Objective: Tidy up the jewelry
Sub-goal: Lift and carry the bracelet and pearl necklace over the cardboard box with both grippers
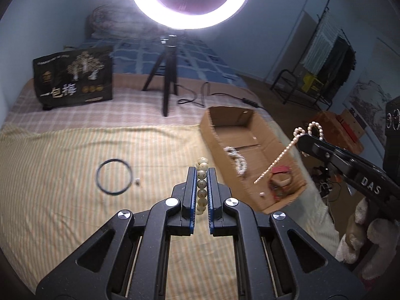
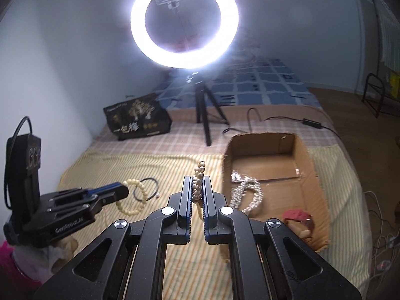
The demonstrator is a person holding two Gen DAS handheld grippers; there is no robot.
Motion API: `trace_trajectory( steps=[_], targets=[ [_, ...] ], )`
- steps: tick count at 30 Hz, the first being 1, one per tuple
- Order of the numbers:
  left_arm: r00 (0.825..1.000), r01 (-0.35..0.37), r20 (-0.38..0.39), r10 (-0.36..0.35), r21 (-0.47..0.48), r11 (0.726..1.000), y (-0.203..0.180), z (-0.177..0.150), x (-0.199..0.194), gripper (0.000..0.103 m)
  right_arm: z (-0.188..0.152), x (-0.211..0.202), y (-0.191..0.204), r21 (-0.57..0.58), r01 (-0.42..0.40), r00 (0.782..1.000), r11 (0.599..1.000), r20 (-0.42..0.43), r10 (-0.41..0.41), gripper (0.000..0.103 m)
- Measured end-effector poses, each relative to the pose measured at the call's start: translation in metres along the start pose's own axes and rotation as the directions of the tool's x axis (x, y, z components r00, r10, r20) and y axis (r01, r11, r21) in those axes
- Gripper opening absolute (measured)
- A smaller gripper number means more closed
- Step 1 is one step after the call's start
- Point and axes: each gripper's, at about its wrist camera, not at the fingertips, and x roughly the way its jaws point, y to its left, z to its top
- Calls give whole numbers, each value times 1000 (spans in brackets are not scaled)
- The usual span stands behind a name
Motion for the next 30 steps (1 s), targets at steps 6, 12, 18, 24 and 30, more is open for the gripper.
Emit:
trace_trajectory(
  steps=[6,12,18,24,30],
  targets=[
    [999,42,-4,-42,20,999,-28,3,10,5,3,-11,-25,43,34,999,998,24,-35,6],
    [997,81,-12,-80,38,996,-53,4,20,5,3,-16,-45,73,64,997,995,26,-66,6],
    [994,110,-34,-108,60,992,-76,1,35,5,1,-18,-66,103,93,995,990,17,-95,6],
    [989,136,-60,-132,65,989,-91,-1,51,5,-3,-14,-83,125,112,994,986,-7,-112,6],
    [986,148,-95,-140,83,985,-105,-7,69,5,-9,-9,-97,144,119,993,983,-34,-115,6]
  ],
)
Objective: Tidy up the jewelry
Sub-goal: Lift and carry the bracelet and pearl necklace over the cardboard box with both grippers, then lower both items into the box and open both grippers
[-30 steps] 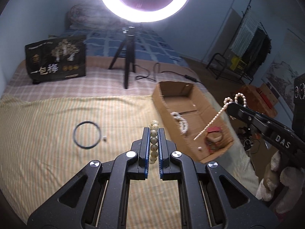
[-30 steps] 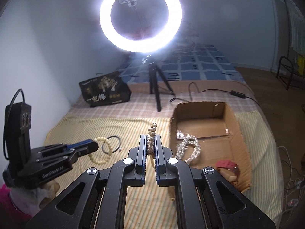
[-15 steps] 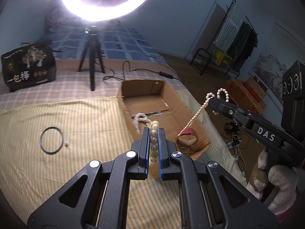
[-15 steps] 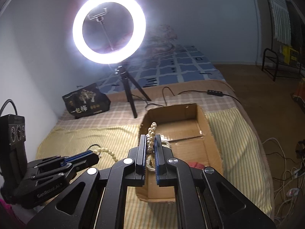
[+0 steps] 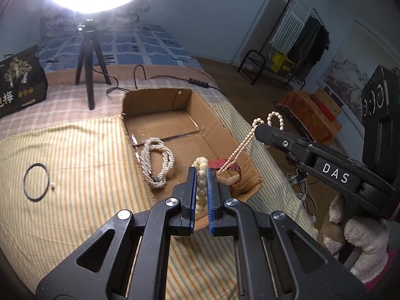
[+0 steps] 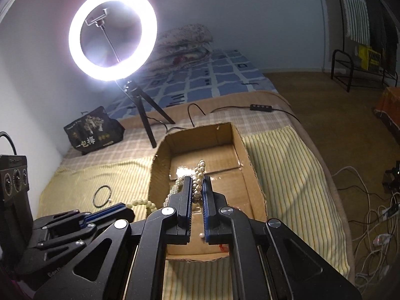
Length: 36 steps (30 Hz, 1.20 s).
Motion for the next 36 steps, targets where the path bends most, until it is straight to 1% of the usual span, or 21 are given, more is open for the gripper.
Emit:
trace_trajectory(
  steps=[9,17,26,36],
  targets=[
    [999,-28,-45,29,24,999,-5,-11,24,5,-9,14,-5,1,-7,998,1000,-59,7,6],
    [996,-64,-55,67,48,997,-4,-16,32,5,-16,24,-6,1,-4,995,1000,-101,4,6],
    [995,-75,-66,80,69,995,-6,-19,32,5,-18,30,-10,18,11,992,1000,-123,-8,6],
    [993,-83,-73,89,82,993,-6,-20,35,5,-18,29,-13,24,25,992,999,-122,-22,6]
  ],
)
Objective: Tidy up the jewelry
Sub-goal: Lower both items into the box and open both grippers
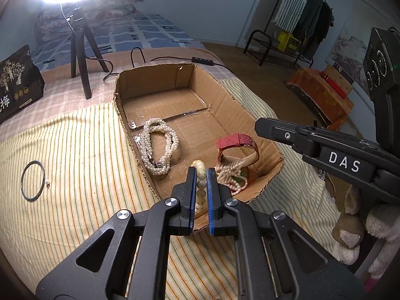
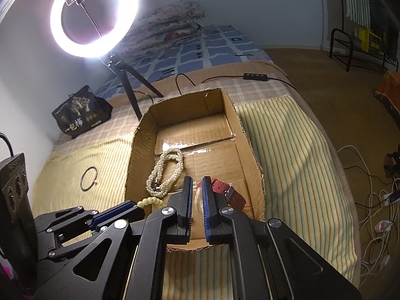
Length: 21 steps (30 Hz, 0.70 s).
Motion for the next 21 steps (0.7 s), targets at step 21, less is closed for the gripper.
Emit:
trace_trajectory(
  steps=[21],
  targets=[
    [999,-26,27,26,11,1000,23,-7,-34,6,6,-14,7,10,26,998,1000,59,-26,40]
  ],
)
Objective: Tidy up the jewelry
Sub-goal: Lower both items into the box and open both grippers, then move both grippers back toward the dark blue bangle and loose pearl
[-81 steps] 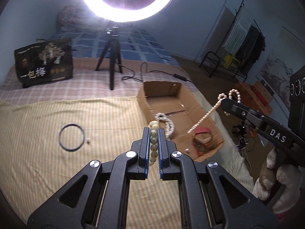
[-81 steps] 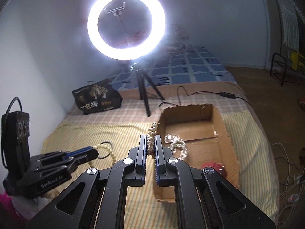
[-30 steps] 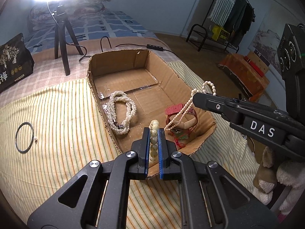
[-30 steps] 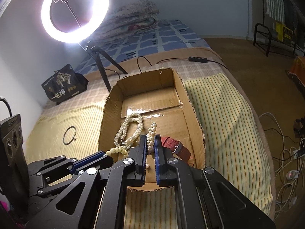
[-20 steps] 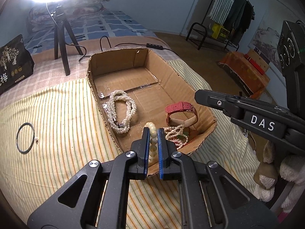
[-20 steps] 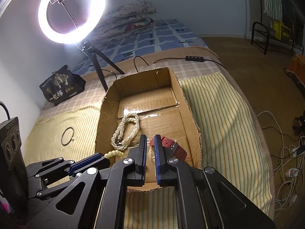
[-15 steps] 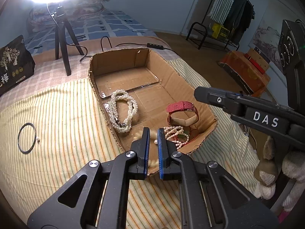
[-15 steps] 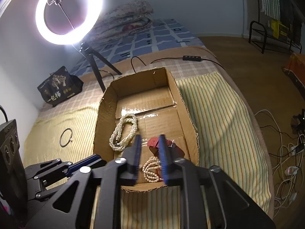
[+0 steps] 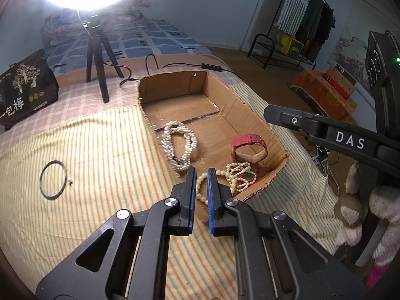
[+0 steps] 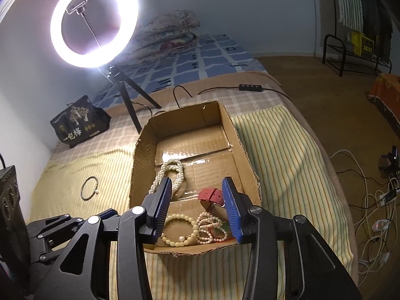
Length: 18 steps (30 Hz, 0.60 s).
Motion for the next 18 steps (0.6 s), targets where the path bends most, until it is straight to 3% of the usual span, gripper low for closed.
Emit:
trace_trajectory(
  steps=[4,6,7,11,18],
  targets=[
    [1000,-24,6,24,0,1000,12,-2,-8,9,0,-1,5,4,-4,1000,1000,15,4,41],
    [999,-33,13,33,-13,999,21,-4,-13,39,0,-2,10,-2,1,999,1000,35,0,41],
    [999,-39,24,40,-25,999,28,-5,-17,44,1,-3,12,-8,2,999,1000,44,-1,41],
    [997,-66,33,68,-57,996,48,-6,-26,45,2,-6,23,-32,6,997,999,77,-4,41],
    [991,-128,33,132,-106,986,89,-14,-42,45,3,-3,41,-47,-20,995,999,98,25,55]
  ],
)
